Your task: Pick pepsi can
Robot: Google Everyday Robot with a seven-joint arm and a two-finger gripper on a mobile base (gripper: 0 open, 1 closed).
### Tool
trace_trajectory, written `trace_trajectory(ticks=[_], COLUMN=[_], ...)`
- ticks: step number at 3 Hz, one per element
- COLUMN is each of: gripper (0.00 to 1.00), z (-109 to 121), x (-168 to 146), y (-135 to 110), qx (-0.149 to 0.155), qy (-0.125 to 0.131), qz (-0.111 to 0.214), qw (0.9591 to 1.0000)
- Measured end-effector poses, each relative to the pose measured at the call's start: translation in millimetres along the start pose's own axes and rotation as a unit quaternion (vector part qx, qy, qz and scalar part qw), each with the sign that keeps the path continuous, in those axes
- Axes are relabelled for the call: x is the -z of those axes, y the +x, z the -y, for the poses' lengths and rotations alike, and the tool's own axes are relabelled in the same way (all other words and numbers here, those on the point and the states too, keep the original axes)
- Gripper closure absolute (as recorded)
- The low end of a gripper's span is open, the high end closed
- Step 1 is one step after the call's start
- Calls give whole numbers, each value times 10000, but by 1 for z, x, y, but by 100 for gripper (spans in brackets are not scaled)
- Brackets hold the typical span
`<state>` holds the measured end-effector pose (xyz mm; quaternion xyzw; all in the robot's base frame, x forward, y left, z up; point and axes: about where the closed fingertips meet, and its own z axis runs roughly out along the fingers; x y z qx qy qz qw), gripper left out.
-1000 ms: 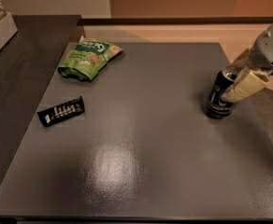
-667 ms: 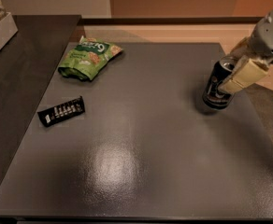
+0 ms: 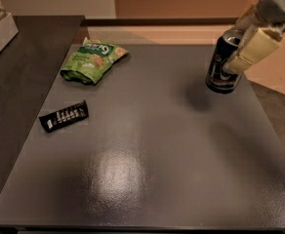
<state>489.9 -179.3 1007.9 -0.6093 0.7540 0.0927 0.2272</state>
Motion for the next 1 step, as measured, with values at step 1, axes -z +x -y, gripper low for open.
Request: trace_trajectory(ticks=[1], gripper=[100], z=[0], x=[0], y=[0], qx=[2], qy=[3], qz=[2], qw=[10000])
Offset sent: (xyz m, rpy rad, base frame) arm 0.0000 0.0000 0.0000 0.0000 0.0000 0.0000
